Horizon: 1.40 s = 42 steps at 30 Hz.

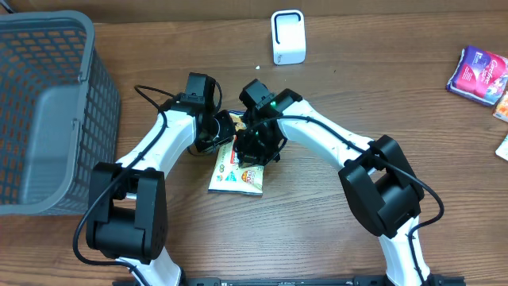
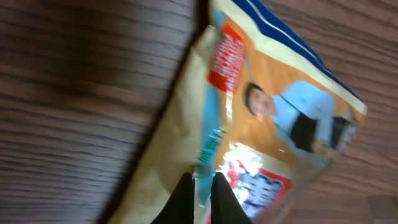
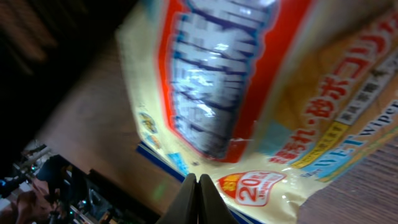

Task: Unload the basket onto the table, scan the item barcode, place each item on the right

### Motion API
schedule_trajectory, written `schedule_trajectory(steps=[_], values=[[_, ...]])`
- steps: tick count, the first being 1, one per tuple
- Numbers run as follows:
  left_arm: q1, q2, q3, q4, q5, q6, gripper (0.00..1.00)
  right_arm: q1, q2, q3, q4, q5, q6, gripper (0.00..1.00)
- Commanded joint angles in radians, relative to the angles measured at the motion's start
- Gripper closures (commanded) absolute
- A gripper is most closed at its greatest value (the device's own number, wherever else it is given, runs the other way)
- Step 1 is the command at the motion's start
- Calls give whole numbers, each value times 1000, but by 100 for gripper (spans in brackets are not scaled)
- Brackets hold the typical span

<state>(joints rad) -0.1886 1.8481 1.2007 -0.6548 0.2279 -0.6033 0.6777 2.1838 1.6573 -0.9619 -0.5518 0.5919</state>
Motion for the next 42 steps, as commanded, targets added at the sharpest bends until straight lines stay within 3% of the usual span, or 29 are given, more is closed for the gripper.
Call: schedule_trajectory(steps=[1, 4, 7, 14, 18, 21, 27, 33, 39, 42], values=[[-2, -3, -10, 0, -102, -27, 96, -4, 5, -90, 58, 24, 55, 96], [-2, -3, -10, 5, -146, -32, 96, -8, 5, -154, 109, 34, 75, 96], [2, -5, -6, -26, -237, -32, 96, -42, 1, -153, 43, 128, 74, 96], [34, -21, 112, -185, -223, -28, 96, -156, -25, -84, -66, 249, -29, 96], [32, -21, 183, -239, -66, 53, 96, -217, -29, 16, -148, 318, -66, 96], [24, -21, 171, -233, 85, 73, 96, -238, -29, 65, -166, 213, -134, 96], [-56, -20, 99, -245, 131, 82, 96, -216, -29, 65, -199, 26, -182, 96], [-88, -20, 4, -216, 21, 1, 96, -150, -29, 11, -201, 25, -169, 96], [-51, -17, -71, -166, -110, -35, 96, -98, -29, -136, -63, 27, -90, 96], [-28, -18, -71, -203, -181, -51, 96, -113, -29, -177, -61, 132, -71, 96]])
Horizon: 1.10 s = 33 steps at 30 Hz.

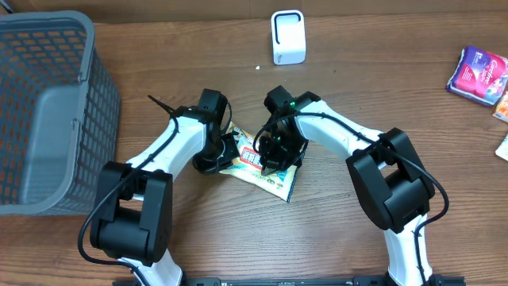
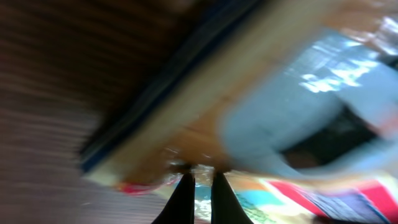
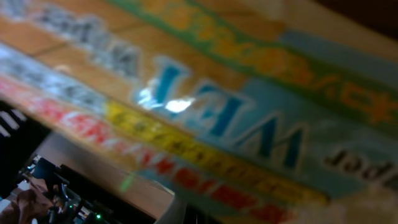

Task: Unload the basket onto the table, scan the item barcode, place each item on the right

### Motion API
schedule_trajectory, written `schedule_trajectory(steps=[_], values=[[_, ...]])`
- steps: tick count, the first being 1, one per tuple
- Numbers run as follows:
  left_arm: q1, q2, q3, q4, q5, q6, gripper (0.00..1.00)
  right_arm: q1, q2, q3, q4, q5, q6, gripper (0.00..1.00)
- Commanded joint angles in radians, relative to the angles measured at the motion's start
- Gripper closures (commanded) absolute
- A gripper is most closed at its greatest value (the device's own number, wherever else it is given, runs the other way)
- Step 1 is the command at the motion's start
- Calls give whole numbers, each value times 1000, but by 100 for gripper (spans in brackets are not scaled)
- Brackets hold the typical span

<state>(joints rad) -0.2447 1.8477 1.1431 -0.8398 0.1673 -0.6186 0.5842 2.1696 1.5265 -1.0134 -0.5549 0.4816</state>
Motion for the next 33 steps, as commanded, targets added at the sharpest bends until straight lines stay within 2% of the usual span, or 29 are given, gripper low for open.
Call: schedule_trajectory(steps=[1, 5, 8, 11, 13, 18, 21, 28, 33], values=[[32, -17, -14, -26, -119, -36, 96, -31, -15, -45, -23, 179, 51, 96], [46, -18, 3, -58, -119, -34, 96, -119, -15, 5, -86, 271, -19, 96], [45, -23, 77, -119, -113, -32, 96, -187, -15, 104, -143, 341, -130, 96], [38, -35, 166, -154, -44, 11, 96, -204, -15, 205, -189, 341, -219, 96], [30, -38, 206, -149, 23, 63, 96, -204, -15, 251, -201, 332, -221, 96], [14, -37, 228, -90, 102, 65, 95, -204, -15, 268, -111, 285, -148, 96], [0, -37, 222, -61, 103, 65, 90, -204, -15, 263, -36, 285, -80, 96], [-11, -37, 221, -60, 69, 53, 87, -162, -15, 124, 105, 264, 29, 96], [-12, -37, 221, -61, 70, 53, 70, -84, -14, 29, 236, 214, 57, 96]])
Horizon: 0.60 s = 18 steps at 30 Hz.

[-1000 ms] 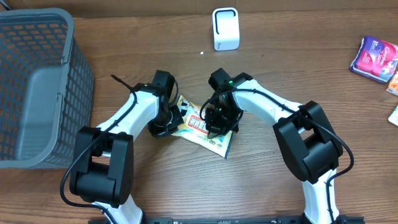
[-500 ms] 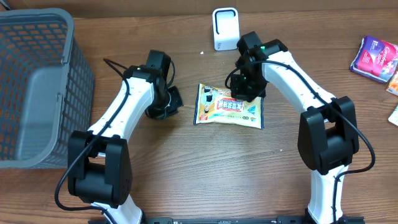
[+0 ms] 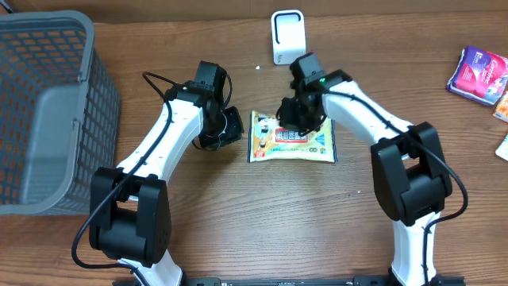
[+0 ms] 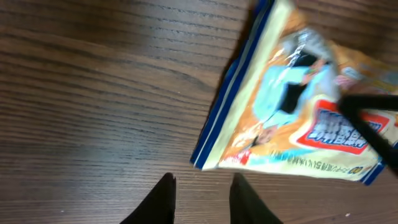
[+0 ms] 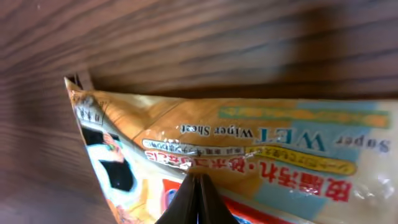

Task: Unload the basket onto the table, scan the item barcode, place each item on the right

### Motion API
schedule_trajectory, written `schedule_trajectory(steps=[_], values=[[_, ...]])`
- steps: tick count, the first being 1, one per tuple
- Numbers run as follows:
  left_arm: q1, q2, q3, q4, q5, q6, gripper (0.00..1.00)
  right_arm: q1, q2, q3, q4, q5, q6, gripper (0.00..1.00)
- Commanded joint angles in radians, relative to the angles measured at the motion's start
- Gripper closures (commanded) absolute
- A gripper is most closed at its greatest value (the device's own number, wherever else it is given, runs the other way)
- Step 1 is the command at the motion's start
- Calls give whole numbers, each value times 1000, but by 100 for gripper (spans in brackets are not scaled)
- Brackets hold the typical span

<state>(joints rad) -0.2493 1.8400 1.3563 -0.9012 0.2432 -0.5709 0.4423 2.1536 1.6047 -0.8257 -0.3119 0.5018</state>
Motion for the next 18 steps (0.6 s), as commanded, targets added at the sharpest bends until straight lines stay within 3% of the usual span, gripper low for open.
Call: schedule_trajectory(steps=[1, 5, 9, 13, 14, 15, 17, 18], values=[[-7, -29, 8, -2, -6, 6, 67, 73, 2, -49, 51, -20, 35, 96], [-7, -29, 8, -11, -6, 6, 65, 113, 0, 13, 9, 35, 22, 96], [-7, -29, 8, -19, -6, 6, 61, 83, -2, 206, -175, 114, -23, 96], [-10, -29, 5, -23, -6, 7, 51, 0, -2, 429, -377, 126, -96, 84], [-13, -29, 4, -22, -6, 7, 46, -25, -2, 470, -420, 129, -100, 76], [-16, -29, 3, -22, -7, 7, 37, -63, -2, 509, -464, 130, -115, 50], [-16, -29, -2, -22, -7, 7, 16, -119, -2, 525, -495, 132, -117, 19], [-16, -28, -6, -22, -6, 6, 10, -150, -1, 524, -505, 132, -117, 8]])
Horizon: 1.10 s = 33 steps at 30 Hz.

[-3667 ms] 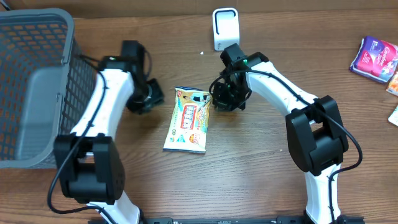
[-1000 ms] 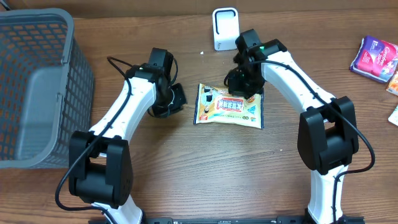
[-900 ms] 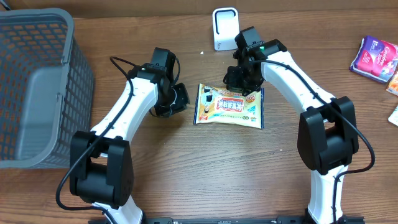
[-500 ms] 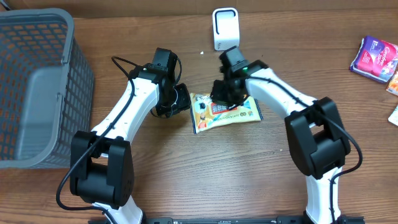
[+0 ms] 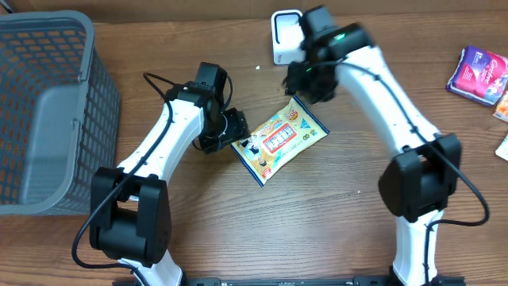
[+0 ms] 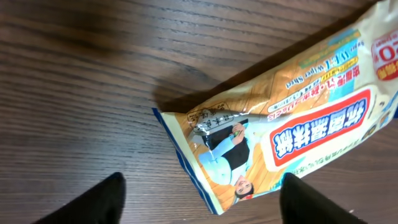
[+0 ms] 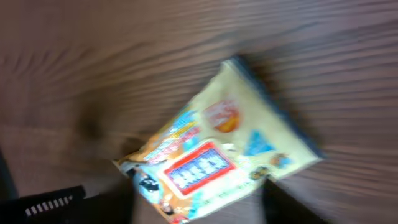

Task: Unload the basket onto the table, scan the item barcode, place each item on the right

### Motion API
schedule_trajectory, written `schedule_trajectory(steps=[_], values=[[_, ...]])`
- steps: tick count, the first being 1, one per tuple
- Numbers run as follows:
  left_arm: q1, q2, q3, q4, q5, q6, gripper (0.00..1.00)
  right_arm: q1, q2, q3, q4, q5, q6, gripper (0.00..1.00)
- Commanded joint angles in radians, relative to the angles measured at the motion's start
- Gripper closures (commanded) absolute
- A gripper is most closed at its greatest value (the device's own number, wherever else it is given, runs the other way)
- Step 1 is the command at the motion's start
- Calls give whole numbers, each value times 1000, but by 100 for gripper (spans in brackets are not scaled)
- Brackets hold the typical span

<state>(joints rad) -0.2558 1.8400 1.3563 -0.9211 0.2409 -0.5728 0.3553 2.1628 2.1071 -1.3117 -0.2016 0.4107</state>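
The item is a yellow wet-wipe packet (image 5: pixel 279 139) with a red label, lying flat and slanted on the wooden table with its printed side up. No barcode shows on that side. My left gripper (image 5: pixel 232 127) sits at the packet's lower-left end. In its wrist view the left gripper (image 6: pixel 202 202) is open wide, with the packet (image 6: pixel 280 134) just ahead and nothing between the fingers. My right gripper (image 5: pixel 313 83) hangs above the packet's upper end, open and apart from it; its blurred wrist view looks down on the packet (image 7: pixel 211 158). The white scanner (image 5: pixel 284 36) stands behind, partly covered by the right arm.
A grey mesh basket (image 5: pixel 48 111) fills the left side of the table. Other packets lie at the far right edge, one purple (image 5: pixel 476 73).
My right gripper has let go of the packet, opened and risen toward the scanner. The packet has turned from level to slanted. My left gripper has opened wider.
At first both grippers were shut on the packet near the table's middle. Then they held it turned and a little to the right. Then the left gripper had let go while the right held it flat below the scanner. Now both are open and it lies free.
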Motion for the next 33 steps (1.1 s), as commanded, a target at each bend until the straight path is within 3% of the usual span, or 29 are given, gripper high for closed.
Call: schedule_trajectory(steps=[1, 2, 5, 9, 15, 17, 20, 29, 31, 33], values=[[-10, -28, -18, -3, -3, -1, 5, -79, -10, 21, -25, 22, -27, 2], [-10, -28, -36, -2, 0, -23, 0, -111, -10, 21, -34, 23, -27, 0], [-10, -28, -108, 62, 75, -45, 0, -168, -10, 21, -37, 23, -26, 0], [-7, -28, -225, 254, 186, -50, 0, -223, -10, 21, -37, 23, -27, 0], [-7, -27, -297, 407, 204, -127, 2, -240, -10, 20, -37, 37, -39, 0], [-7, -27, -306, 437, 204, -135, 6, -240, -10, 20, -36, 37, -77, 0], [-8, -27, -307, 465, 171, -174, 22, -240, -10, 19, -33, 37, -87, 0], [-30, 35, -307, 512, 102, -251, 28, -240, -9, -98, 64, 35, -87, 0], [-32, 54, -307, 529, 100, -251, 47, -240, -9, -126, 89, 24, -87, 0], [-32, 63, -307, 533, 98, -251, 59, -239, -9, -168, 122, -30, -105, 2]])
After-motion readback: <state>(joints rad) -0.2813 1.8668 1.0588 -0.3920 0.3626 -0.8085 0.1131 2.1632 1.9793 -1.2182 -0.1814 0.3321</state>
